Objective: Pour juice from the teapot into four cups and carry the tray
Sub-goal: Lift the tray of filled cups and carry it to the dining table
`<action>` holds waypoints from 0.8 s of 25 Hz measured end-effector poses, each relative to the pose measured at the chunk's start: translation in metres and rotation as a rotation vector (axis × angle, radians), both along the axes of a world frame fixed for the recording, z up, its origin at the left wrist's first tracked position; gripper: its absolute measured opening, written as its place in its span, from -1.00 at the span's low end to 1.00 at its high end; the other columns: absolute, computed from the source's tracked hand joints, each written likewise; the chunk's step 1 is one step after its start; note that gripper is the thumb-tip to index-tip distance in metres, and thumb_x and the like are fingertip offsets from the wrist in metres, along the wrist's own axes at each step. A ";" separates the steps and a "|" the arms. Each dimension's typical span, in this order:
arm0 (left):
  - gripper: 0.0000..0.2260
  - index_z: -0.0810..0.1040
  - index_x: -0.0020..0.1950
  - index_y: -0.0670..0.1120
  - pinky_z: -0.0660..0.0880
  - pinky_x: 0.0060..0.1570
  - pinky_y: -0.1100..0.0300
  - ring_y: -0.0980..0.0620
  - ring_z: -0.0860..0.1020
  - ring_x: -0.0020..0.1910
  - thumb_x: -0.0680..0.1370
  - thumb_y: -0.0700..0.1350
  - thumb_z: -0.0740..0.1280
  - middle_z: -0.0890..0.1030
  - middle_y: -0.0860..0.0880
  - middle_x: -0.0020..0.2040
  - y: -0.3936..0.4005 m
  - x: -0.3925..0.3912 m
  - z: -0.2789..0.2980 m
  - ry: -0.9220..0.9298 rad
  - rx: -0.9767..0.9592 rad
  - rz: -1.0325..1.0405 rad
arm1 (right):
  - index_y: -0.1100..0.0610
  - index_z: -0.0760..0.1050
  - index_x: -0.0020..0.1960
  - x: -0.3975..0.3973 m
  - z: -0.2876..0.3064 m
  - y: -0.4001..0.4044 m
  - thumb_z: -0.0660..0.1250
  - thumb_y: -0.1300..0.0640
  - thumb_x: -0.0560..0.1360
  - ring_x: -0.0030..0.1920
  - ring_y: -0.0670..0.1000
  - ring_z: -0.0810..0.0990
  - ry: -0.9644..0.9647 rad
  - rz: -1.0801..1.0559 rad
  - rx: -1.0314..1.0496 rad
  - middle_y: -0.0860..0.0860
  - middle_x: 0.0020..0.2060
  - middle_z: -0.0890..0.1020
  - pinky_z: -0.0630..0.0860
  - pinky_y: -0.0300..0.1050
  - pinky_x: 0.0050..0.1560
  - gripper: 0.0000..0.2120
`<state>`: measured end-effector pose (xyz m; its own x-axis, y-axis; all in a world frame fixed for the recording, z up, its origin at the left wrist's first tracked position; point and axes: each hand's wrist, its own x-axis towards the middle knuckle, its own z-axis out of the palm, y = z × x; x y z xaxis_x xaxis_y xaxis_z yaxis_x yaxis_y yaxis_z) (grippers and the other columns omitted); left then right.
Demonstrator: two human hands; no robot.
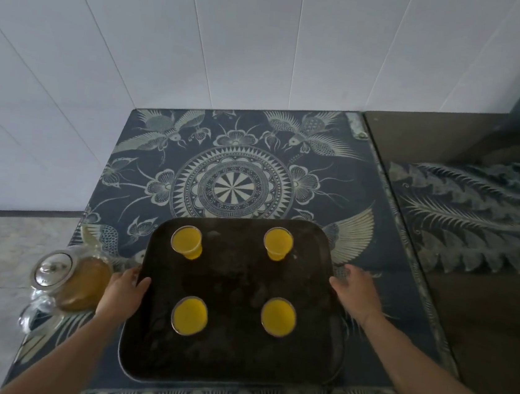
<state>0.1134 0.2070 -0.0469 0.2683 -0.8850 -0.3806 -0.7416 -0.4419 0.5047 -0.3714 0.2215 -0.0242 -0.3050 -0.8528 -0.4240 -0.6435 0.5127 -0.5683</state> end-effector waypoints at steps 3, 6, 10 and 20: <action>-0.58 0.40 0.46 -0.14 0.46 0.27 -0.20 -0.23 0.52 0.28 0.62 -0.03 0.26 0.55 -0.25 0.30 0.003 -0.004 -0.003 -0.001 0.054 0.012 | 0.21 0.40 0.51 -0.003 -0.017 0.004 0.40 0.01 0.57 0.38 0.23 0.51 -0.064 0.008 0.079 0.22 0.39 0.53 0.45 0.14 0.41 -0.43; -0.56 0.36 0.48 -0.16 0.45 0.28 -0.18 -0.23 0.51 0.30 0.62 -0.06 0.28 0.57 -0.24 0.31 0.002 -0.005 -0.006 -0.002 0.051 0.040 | 0.11 0.45 0.46 0.002 -0.026 0.004 0.42 0.06 0.56 0.28 0.17 0.60 -0.112 0.005 0.120 0.14 0.29 0.64 0.51 0.05 0.31 -0.51; -0.51 0.34 0.49 -0.13 0.51 0.22 -0.11 -0.18 0.55 0.26 0.59 -0.05 0.33 0.57 -0.19 0.32 0.001 -0.004 -0.008 0.056 0.081 0.065 | 0.01 0.45 0.44 0.003 -0.031 0.005 0.41 0.17 0.57 0.20 0.19 0.66 -0.131 -0.026 0.131 0.09 0.25 0.67 0.60 0.08 0.10 -0.54; -0.74 0.45 0.25 -0.09 0.48 -0.10 0.06 -0.06 0.55 -0.10 0.57 -0.15 0.34 0.65 -0.15 0.11 -0.013 0.009 -0.013 0.003 0.152 0.025 | 0.00 0.29 0.57 0.008 -0.035 -0.002 0.37 0.30 0.54 0.38 0.22 0.53 -0.008 0.046 0.150 0.12 0.41 0.55 0.49 0.11 0.35 -0.34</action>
